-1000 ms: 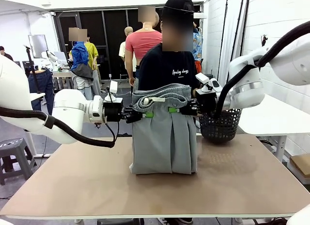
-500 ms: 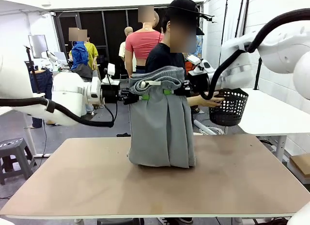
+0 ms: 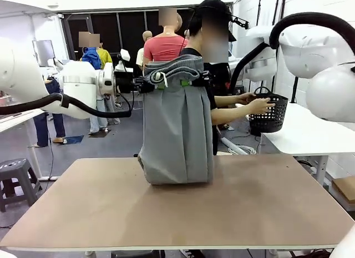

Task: Fold the training pants.
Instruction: Fold the Training pants in half.

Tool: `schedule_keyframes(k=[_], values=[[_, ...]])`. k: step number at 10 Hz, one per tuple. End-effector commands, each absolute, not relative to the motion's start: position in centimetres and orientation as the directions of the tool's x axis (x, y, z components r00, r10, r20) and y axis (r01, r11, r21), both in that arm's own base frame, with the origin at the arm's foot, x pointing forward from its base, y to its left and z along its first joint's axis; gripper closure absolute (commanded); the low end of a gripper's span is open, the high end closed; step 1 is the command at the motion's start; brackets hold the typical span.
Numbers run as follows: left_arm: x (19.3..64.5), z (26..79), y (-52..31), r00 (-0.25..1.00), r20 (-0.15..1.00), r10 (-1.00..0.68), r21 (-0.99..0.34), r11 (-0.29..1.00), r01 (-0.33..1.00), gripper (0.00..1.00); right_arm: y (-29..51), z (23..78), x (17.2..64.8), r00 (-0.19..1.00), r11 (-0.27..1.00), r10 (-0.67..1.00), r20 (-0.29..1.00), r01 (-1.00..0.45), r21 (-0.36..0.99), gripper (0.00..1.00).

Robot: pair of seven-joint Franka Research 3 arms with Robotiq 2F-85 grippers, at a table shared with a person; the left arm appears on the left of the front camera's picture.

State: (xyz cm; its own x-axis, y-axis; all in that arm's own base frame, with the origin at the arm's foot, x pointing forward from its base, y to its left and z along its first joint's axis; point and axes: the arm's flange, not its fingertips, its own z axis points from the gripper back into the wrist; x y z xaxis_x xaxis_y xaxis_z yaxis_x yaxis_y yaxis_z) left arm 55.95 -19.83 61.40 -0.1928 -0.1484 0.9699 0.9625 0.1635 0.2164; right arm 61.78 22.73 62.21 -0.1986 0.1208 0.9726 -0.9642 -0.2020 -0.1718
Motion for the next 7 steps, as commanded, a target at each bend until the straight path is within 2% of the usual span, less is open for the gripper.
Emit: schedule_keyframes(k=[1, 5, 7], values=[[58.3, 62.7, -19.6, -0.215, 0.962, -0.169, 0.246, 0.19, 0.951, 1.0, 23.5, 63.6, 65.1, -0.244, -0.18, 0.153, 0.958, -0.96, -0.216, 1.0], [59.6, 58.5, -19.5, -0.267, 0.946, -0.187, 0.298, 0.165, 0.94, 1.0, 22.5, 58.3, 64.2, -0.274, -0.191, 0.211, 0.938, -0.953, -0.236, 1.0], [57.6, 56.4, -19.8, -0.242, 0.958, -0.156, 0.263, 0.135, 0.955, 1.0, 21.8, 54.6, 62.3, -0.216, -0.204, 0.209, 0.954, -0.964, -0.173, 1.0]])
